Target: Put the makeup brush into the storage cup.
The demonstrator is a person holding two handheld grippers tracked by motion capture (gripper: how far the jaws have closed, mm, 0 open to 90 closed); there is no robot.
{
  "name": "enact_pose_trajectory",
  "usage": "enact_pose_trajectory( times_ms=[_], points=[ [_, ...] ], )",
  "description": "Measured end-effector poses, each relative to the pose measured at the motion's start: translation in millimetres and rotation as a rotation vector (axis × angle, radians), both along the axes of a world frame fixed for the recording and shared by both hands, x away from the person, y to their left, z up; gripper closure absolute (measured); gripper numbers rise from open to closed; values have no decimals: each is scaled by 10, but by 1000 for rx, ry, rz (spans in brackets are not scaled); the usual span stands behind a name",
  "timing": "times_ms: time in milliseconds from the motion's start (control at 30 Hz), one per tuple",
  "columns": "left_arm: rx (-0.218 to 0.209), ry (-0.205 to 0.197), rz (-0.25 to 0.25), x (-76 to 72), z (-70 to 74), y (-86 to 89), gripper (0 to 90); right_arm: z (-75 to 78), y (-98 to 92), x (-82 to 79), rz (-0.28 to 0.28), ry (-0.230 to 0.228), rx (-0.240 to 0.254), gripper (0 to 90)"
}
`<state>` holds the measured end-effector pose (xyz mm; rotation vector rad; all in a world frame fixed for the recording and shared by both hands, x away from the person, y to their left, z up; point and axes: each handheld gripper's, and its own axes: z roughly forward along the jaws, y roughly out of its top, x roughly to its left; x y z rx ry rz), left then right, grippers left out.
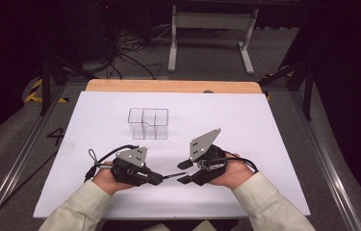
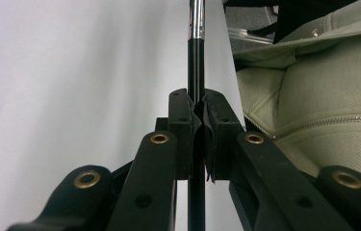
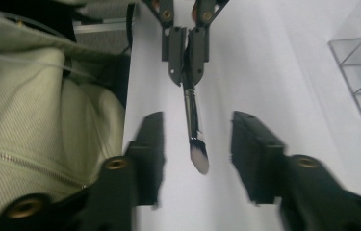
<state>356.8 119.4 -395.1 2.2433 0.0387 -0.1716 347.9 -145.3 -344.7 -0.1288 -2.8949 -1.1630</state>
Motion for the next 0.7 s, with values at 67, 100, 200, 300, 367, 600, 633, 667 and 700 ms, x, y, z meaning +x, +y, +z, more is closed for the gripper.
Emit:
enact_pose_trajectory(
  times_ms=[67, 100, 200, 300, 367, 600, 633, 667, 700],
  points=[
    [-19, -2, 10, 6, 16, 25, 833, 17, -66, 3, -24, -10, 33, 430],
    [-29, -7, 19, 8, 24, 37, 833, 23, -98, 0, -46, -21, 51, 397],
    [-58, -10, 36, 19, 43, 71, 833, 45, -198, 1, -96, -44, 93, 330],
    [-88, -20, 60, 25, 65, 109, 833, 61, -302, 5, -137, -54, 132, 262],
    [-107, -21, 75, 33, 81, 139, 832, 63, -369, 2, -170, -60, 165, 223],
    [-155, -32, 145, 62, 118, 221, 832, 30, -563, -20, -278, -94, 224, 137],
    [-168, -35, 167, 71, 131, 240, 832, 10, -598, -29, -295, -95, 234, 135],
    [-179, -36, 182, 79, 143, 258, 832, -14, -629, -39, -313, -101, 239, 127],
    [-191, -38, 205, 91, 156, 277, 832, -34, -655, -50, -326, -110, 247, 124]
  ],
)
